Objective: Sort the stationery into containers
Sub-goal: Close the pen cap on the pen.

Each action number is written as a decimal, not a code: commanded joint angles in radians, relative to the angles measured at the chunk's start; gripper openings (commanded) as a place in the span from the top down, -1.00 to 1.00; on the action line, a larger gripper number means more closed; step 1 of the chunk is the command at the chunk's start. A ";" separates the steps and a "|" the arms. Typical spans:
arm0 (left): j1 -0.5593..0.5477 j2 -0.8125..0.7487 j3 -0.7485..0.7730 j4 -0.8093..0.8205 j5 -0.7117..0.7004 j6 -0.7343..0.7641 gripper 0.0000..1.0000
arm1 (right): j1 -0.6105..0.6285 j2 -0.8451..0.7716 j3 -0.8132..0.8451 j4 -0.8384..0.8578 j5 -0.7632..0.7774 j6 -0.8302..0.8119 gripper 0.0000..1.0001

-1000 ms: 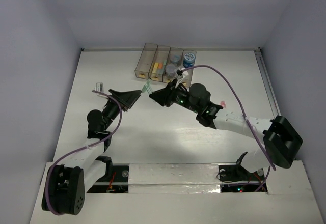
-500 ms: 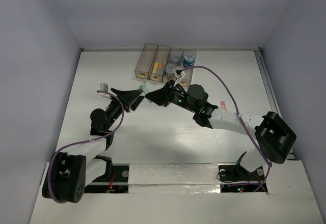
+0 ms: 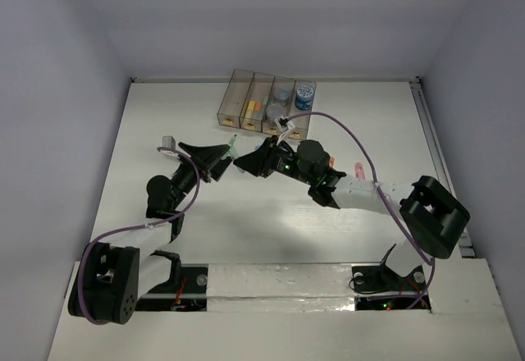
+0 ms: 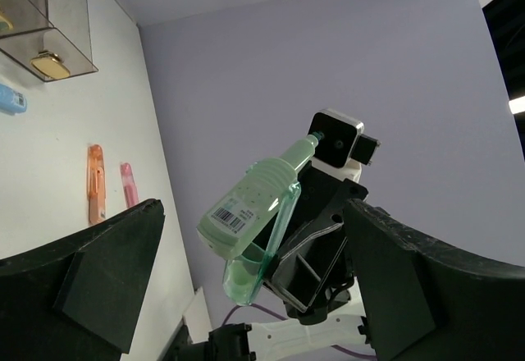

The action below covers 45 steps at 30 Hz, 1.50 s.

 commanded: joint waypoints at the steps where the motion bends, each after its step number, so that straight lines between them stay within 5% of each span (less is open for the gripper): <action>1: -0.004 0.019 0.002 0.381 0.008 -0.017 -0.77 | 0.000 0.009 -0.014 0.084 -0.014 0.002 0.86; 18: -0.013 0.291 -0.021 0.797 0.039 -0.278 -0.73 | 0.009 0.051 -0.096 0.178 -0.008 -0.097 0.87; 45: -0.022 0.168 -0.007 0.705 0.010 -0.344 -0.82 | 0.057 0.094 -0.130 0.198 0.019 -0.186 0.89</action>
